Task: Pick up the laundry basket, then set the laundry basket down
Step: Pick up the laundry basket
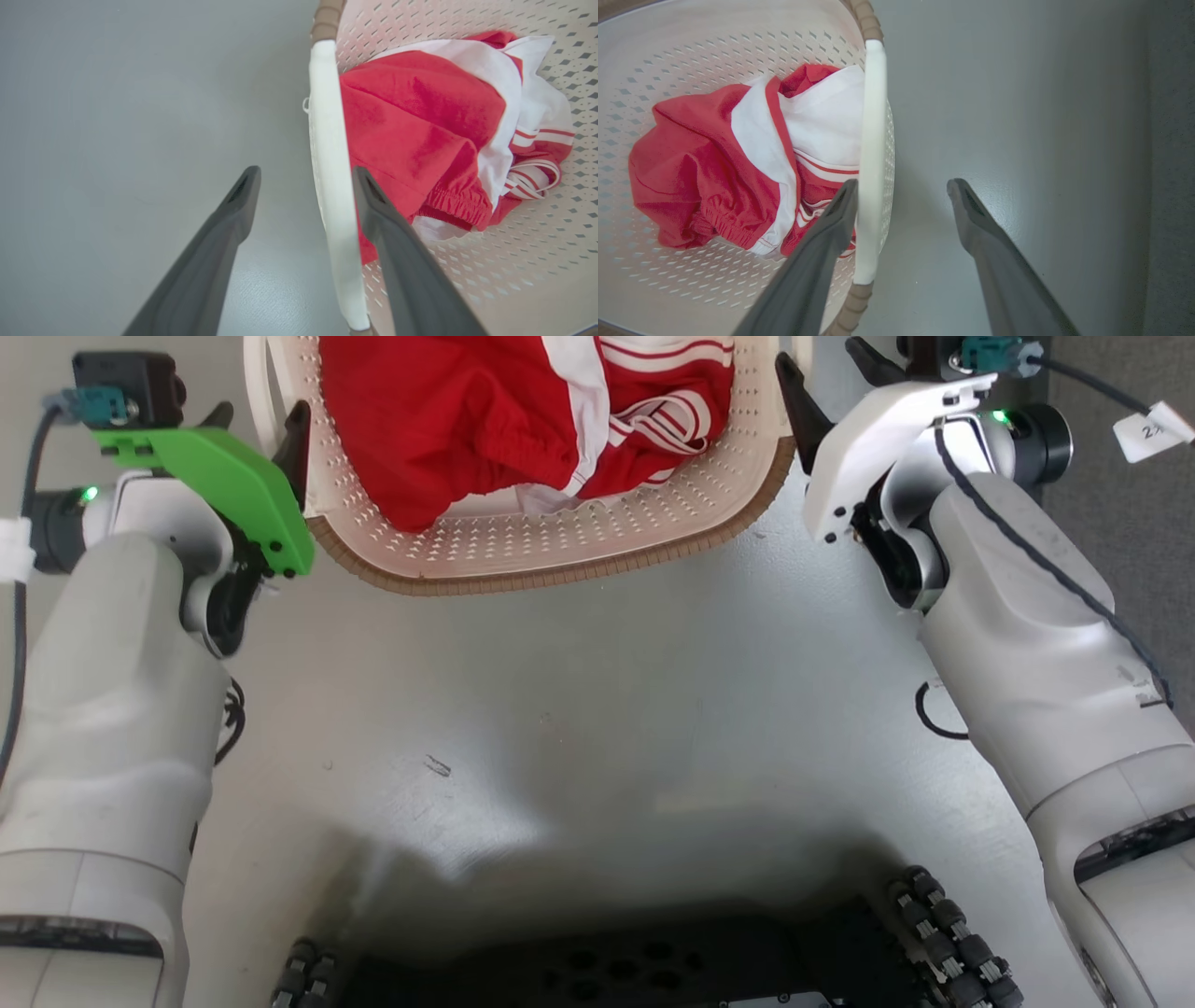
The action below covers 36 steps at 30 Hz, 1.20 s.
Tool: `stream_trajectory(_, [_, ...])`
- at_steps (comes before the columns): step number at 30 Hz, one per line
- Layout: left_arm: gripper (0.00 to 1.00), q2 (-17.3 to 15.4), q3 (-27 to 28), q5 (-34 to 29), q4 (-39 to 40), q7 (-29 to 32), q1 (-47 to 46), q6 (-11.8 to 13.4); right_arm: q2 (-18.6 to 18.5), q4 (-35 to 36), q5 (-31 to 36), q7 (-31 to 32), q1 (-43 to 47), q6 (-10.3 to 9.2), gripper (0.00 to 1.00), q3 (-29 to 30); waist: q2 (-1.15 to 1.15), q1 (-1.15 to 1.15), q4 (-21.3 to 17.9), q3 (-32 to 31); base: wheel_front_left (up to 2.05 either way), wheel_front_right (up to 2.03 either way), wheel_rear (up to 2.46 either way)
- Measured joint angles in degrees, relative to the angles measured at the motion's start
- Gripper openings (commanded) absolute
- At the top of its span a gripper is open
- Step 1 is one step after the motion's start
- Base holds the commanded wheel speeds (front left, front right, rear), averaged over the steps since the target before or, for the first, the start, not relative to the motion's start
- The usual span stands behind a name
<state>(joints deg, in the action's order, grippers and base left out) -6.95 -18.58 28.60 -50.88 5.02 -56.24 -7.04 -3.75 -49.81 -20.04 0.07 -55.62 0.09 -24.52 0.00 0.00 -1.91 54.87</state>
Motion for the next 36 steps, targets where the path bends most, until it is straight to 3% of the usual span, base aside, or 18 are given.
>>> stream_trajectory(10, [1.0,0.59,-0.77,1.49,-3.22,0.99,-3.22,-0.04,-0.07,-1.25,-3.39,0.26,-3.03,0.9,1.0,-2.94,0.0,0.0,0.35,1.8,0.0,0.0,0.0])
stream_trajectory(11, [0.94,0.78,-0.79,1.51,-3.6,0.98,-3.57,-0.07,-0.05,-1.44,-3.68,0.23,-3.27,0.91,1.0,-3.18,0.0,0.0,0.43,1.92,0.0,0.0,0.0])
stream_trajectory(12, [0.49,0.88,-0.89,1.56,-3.98,0.98,-3.81,-0.08,-0.08,-1.66,-3.9,0.23,-3.47,0.93,0.0,-3.57,0.0,0.0,0.51,2.01,0.0,0.0,0.0])
stream_trajectory(13, [0.0,0.87,-1.03,1.57,-4.27,0.96,-3.94,-0.08,-0.07,-1.89,-3.99,0.21,-3.63,0.94,0.0,-3.85,0.0,0.0,0.57,2.07,0.0,0.0,0.0])
stream_trajectory(36, [0.0,4.41,-4.07,5.19,-11.03,-0.1,-4.23,-0.52,0.63,-9.54,-8.11,-2.07,-3.71,1.85,0.0,-6.58,0.0,0.0,1.4,-2.0,0.0,0.0,0.0])
